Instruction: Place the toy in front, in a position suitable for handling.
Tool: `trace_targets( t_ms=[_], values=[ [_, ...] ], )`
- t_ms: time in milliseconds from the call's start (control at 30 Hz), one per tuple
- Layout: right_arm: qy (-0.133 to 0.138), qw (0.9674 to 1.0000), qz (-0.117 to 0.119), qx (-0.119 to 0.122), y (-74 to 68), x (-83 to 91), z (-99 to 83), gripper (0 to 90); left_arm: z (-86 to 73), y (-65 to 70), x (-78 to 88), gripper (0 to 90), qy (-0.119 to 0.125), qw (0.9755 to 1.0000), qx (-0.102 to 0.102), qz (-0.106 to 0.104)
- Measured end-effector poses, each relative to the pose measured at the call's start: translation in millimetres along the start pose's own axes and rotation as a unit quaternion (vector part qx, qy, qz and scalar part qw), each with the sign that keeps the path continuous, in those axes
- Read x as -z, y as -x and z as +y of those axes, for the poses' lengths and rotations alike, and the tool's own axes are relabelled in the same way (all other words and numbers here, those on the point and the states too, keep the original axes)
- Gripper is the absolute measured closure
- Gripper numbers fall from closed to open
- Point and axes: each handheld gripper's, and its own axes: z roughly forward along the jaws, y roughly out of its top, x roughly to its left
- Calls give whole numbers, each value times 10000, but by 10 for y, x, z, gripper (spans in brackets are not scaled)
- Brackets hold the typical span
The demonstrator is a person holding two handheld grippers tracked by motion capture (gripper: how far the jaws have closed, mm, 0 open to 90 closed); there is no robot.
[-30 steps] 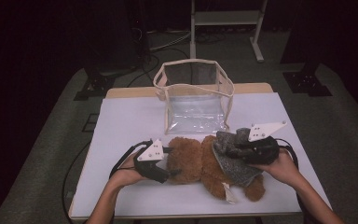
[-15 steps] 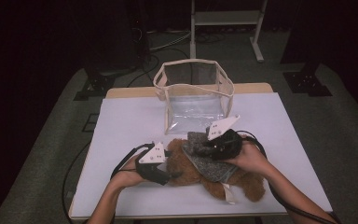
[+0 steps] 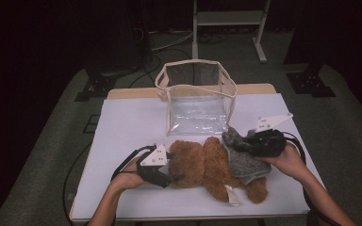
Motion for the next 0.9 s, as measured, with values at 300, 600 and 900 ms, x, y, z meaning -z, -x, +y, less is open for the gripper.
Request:
trace_targets(
  t_ms=[300,600,900],
  values=[
    [149,9970,-109,-753,187,144,-521,717,-13,-11,-5,288,1,10000,66,14],
    [-151,9945,-199,-1015,241,228,-844,712,-19,-19,1,282,9,9999,114,38],
    [-202,9906,-370,-1301,298,418,-1063,700,-23,-20,2,271,-17,9999,115,29]
  ],
)
